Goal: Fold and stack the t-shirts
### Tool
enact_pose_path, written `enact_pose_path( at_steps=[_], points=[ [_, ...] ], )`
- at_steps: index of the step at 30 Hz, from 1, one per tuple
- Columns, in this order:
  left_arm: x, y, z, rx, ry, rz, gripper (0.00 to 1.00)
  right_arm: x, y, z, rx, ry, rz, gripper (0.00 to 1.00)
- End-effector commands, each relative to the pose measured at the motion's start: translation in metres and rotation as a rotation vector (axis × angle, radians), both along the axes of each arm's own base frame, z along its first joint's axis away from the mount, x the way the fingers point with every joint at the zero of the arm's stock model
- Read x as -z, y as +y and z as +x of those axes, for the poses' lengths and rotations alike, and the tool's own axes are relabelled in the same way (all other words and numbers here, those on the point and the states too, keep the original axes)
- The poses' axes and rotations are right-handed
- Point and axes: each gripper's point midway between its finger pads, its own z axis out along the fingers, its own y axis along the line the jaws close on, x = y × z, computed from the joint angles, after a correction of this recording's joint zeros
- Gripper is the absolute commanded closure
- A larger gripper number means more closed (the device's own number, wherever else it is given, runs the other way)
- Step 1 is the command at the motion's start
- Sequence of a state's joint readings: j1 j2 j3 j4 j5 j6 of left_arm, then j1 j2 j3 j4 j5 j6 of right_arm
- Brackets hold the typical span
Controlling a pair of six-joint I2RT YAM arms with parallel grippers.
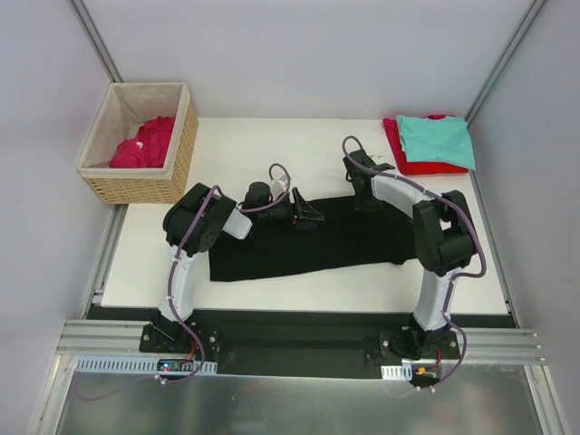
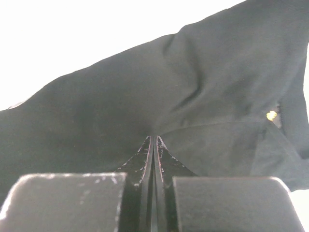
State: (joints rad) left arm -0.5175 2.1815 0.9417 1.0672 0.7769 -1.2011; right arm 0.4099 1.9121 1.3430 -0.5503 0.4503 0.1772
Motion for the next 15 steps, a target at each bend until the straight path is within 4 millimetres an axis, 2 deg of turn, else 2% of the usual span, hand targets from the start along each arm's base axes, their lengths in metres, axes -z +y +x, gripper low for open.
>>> enact_pose_path(
  at_steps=[1,7,15],
  points=[
    [-0.01,-0.003,-0.004,0.028,-0.048,-0.009,0.43,0.01,0.005,0.002,0.0,0.01,0.028,1.0],
    [-0.009,-0.003,-0.004,0.029,-0.046,-0.008,0.43,0.023,0.01,-0.02,-0.002,0.047,0.056,1.0],
    [-0.009,-0.003,-0.004,0.027,-0.046,-0.01,0.43,0.018,0.02,-0.041,-0.038,0.049,0.046,0.99]
  ],
)
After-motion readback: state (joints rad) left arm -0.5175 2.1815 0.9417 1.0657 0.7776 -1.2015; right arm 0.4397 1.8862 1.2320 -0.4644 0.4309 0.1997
